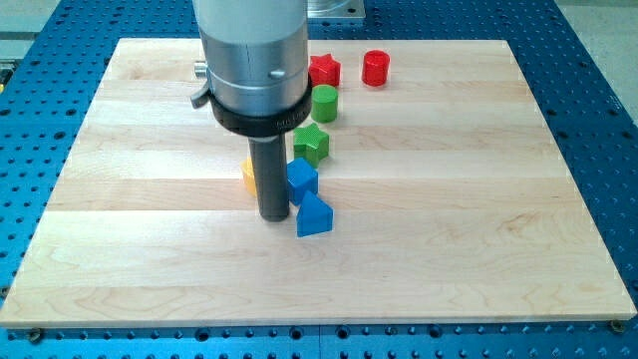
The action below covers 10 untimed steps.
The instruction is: Move the yellow blocks vertically to each other
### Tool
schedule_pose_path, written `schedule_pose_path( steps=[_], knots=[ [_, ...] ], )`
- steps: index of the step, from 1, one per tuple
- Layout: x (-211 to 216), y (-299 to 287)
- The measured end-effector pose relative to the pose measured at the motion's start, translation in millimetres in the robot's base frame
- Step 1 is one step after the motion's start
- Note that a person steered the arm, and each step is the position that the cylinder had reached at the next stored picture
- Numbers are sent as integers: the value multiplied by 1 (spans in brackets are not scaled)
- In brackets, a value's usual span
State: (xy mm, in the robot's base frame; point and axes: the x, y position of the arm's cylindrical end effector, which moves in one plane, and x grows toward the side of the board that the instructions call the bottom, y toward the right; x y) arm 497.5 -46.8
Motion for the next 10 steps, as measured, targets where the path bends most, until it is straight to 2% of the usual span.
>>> schedule_pose_path(
  steps=[1,2,3,4,5,7,8,10],
  knots=[
    [-16,9],
    [-23,-39],
    [-46,-60],
    [-96,-60],
    [-127,-80],
    [-213,26],
    [-219,53],
    [-237,-6]
  ],
)
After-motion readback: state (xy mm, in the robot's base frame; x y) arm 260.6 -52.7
